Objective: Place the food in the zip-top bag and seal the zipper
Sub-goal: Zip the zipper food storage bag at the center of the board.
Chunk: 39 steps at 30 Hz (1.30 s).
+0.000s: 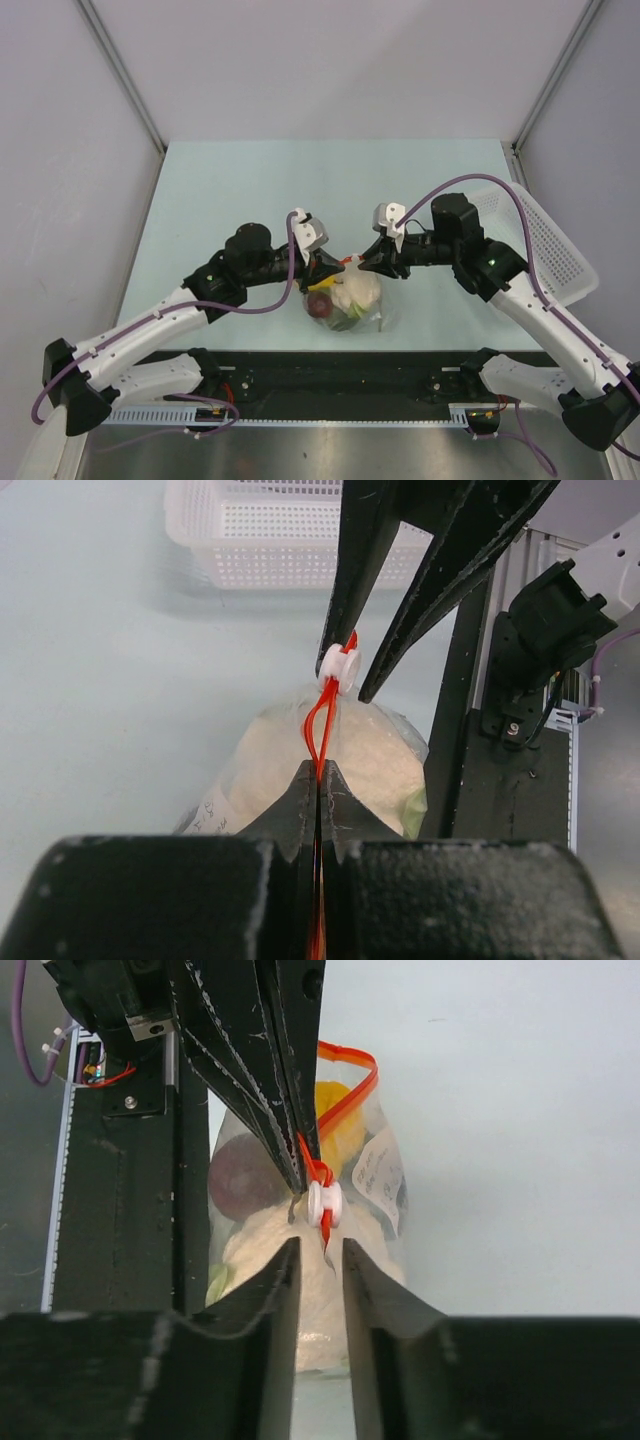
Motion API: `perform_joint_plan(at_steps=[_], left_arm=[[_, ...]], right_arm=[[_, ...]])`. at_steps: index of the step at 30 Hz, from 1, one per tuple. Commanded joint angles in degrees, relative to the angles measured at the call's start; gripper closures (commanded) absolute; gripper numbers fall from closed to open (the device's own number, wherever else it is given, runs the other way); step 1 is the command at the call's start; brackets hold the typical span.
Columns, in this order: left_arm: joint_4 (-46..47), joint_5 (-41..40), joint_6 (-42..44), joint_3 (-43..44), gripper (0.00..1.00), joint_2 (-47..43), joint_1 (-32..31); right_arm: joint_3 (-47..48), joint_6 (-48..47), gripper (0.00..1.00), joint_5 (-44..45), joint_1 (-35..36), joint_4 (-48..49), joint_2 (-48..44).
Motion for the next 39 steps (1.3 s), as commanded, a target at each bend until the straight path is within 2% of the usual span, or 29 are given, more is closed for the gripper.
perform_joint_plan(at_steps=[1,4,5,7,8,9,10,11,14,18,27,30,31,34,35,36,37,39], left_arm=[[4.72,1.74,-1.01,0.97,1.00,-0.21,0.39],[4.45,1.47,-0.83,1.06,1.00,-0.13,0.39],[4.37,1.47,-0.74,1.15,1.00,-0.04,0.39],[4.02,1.39,-0.21,1.50,0.97,0.05,0.39],[4.01,1.30,-0.04,1.76,0.91,-0.04,0.39],[2.10,1.21,2.49,2.11,0.79,-0.21,0.39],[0.69,1.82,3.91,3.07,0.74,-0.74,0.39],[-0.11,2.43,5.31,3.78,0.62,-1.00,0.39],[-4.41,5.51,11.64,7.64,0.42,-0.13,0.30],[-8.37,7.36,16.04,12.21,0.41,2.68,0.30],[-10.22,11.05,20.88,15.56,0.41,7.78,0.30],[-10.75,11.67,21.85,16.26,0.52,8.66,0.30],[-10.93,11.93,22.03,16.35,0.61,8.75,0.30],[-10.75,12.55,22.55,16.00,0.74,8.14,0.30],[-10.75,12.55,22.47,16.00,0.75,8.14,0.30],[-10.93,12.37,22.47,16.00,0.76,8.05,0.30],[-11.02,12.37,22.55,16.17,0.72,8.05,0.30],[-10.84,12.28,22.64,16.35,0.59,8.05,0.30]], right_arm=[[0.07,0.87,0.78,0.27,0.38,4.09,-0.12],[0.07,0.17,0.89,0.18,0.46,3.47,-0.12],[0.07,0.08,0.99,0.10,0.38,3.30,-0.12],[0.07,-0.01,1.00,0.10,0.46,3.82,-0.12],[-0.02,-0.36,1.00,0.01,0.38,3.91,-0.29],[0.07,-0.80,1.00,0.01,0.38,4.00,-0.38],[0.07,-1.24,1.00,0.01,0.46,3.91,-0.56],[0.07,-2.64,1.00,0.18,0.55,3.65,-0.65],[-0.02,-5.10,1.00,0.36,0.82,3.47,-0.73],[0.07,-6.86,1.00,0.18,1.08,3.82,-0.65],[0.07,-9.50,1.00,0.62,1.69,2.68,-1.26],[0.07,-9.59,1.00,0.71,1.78,2.68,-1.35],[-0.02,-9.59,1.00,0.80,1.78,2.68,-1.44],[0.07,-9.59,1.00,0.97,1.87,2.42,-1.53],[0.07,-9.59,1.00,1.06,1.78,2.33,-1.53],[0.07,-9.51,1.00,0.97,1.78,2.15,-1.61],[0.07,-9.50,1.00,0.97,1.70,1.98,-1.61],[-0.02,-9.68,1.00,0.89,1.78,1.54,-1.62]])
